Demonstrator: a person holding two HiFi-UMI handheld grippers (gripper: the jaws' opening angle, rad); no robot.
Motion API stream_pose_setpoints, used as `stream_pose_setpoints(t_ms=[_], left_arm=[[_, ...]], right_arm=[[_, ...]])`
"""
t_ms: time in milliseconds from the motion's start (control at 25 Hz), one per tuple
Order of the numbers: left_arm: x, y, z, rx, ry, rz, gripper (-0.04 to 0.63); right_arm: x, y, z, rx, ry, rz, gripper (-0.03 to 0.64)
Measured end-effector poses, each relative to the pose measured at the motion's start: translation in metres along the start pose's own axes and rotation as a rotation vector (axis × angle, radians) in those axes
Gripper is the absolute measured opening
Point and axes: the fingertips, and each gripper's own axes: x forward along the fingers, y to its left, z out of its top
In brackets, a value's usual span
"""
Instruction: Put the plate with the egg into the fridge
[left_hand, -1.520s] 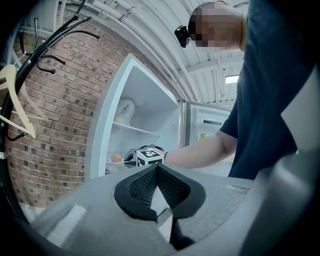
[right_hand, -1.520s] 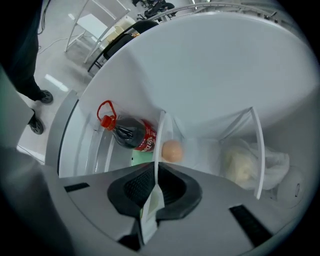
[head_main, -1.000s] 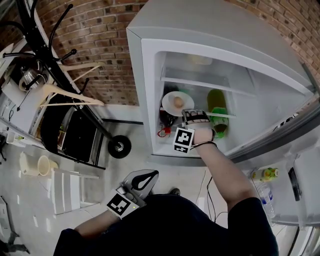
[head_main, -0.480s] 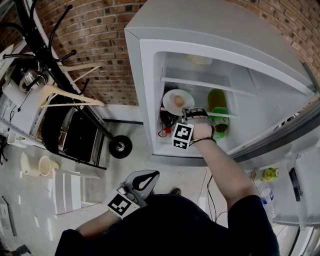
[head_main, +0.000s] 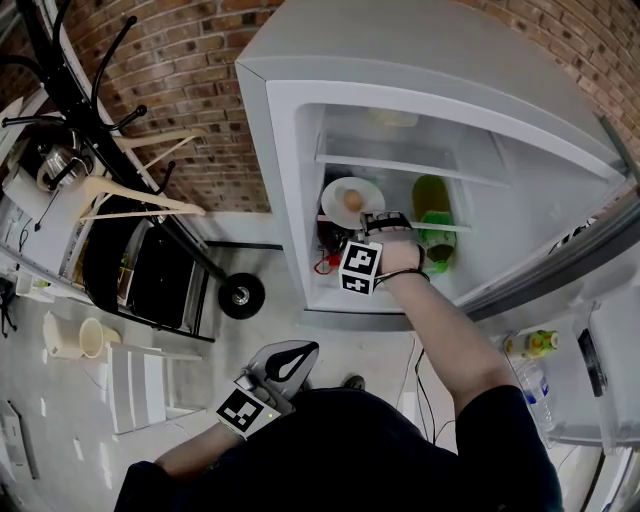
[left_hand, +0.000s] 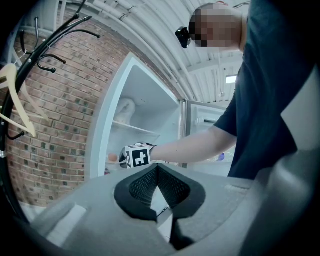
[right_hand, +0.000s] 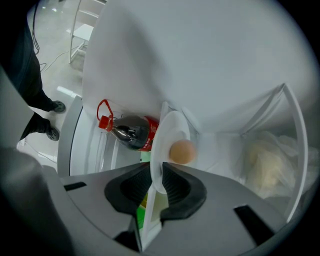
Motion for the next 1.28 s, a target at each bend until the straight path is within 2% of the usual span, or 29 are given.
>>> stream_pose_setpoints(t_ms=[240,1280], left_arm=[[-0.001,-0.001,0.002,0.007,-0.003,-0.004,-0.002],[0.005,-0.018,0.008,0.023,-0.032,-0.092,-0.002]], right_arm=[[-0.007,-0.004,-0.004,0.045,-0.018,-0.024,0.123],[-0.126,0.006,0.009,0.134,-0.12,-0.121,0.124]])
